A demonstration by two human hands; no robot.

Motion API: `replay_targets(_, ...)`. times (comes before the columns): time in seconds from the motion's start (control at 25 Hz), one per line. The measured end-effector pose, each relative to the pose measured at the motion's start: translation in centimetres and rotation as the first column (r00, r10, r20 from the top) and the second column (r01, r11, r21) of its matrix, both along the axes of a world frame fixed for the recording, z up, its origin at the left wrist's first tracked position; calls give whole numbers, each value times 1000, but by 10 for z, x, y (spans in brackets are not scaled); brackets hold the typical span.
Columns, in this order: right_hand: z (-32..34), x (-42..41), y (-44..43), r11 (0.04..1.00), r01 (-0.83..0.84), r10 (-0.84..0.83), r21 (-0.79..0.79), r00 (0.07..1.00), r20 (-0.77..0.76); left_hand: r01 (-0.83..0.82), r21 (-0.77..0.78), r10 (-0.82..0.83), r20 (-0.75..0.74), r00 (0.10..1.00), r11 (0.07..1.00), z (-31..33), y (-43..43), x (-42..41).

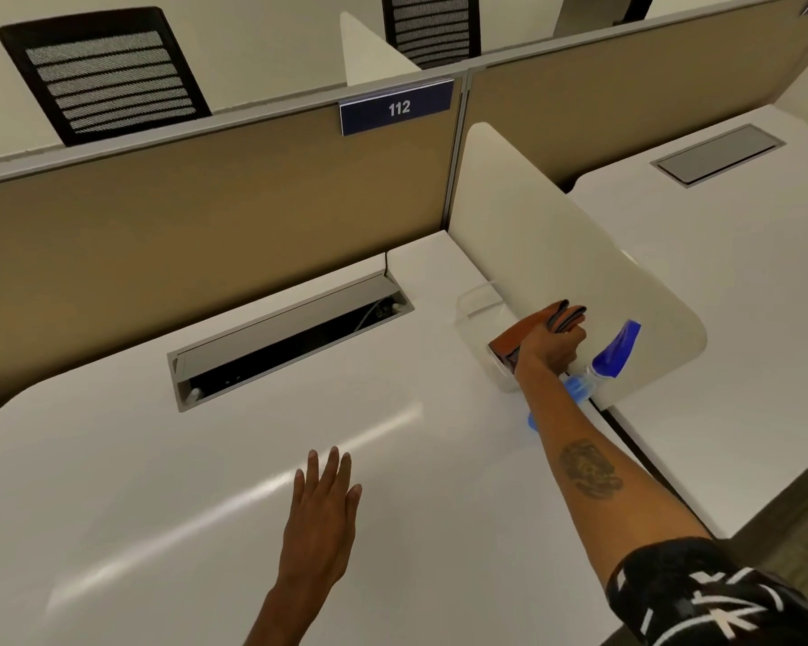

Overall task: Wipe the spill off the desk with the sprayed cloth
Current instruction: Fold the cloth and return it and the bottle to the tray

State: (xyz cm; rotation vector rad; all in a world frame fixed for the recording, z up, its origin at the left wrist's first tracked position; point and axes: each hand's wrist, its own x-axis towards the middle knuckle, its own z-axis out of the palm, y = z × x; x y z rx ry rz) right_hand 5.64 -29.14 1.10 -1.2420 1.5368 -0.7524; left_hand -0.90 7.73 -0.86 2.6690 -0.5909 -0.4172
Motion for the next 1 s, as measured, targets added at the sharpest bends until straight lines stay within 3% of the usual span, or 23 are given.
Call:
replay_targets(0.2,-5,0,-6,992,-125,122,-24,988,-93,32,43,-32,-18,999,999,-5,8,-18)
replay_targets(0.52,-18,2,-10,968,-240,250,68,938,-239,-3,-19,2,-33,999,1000,-10,14,-23)
replay_targets(0.8,-28,0,-5,949,-313,291,-42,919,-267,-8,-27,7,-23,1000,1000,-14,5,-20)
replay_targets(0.92,-27,-3,-2,889,-418,254,-187,789,-559,-15,-29,14,-28,999,999,-14,0,-20)
replay_targets(1.0,-26,-3,-4,768,-581,245,-269,656,-714,1,-13,-1,-20,1000,1000,-16,-3,-20)
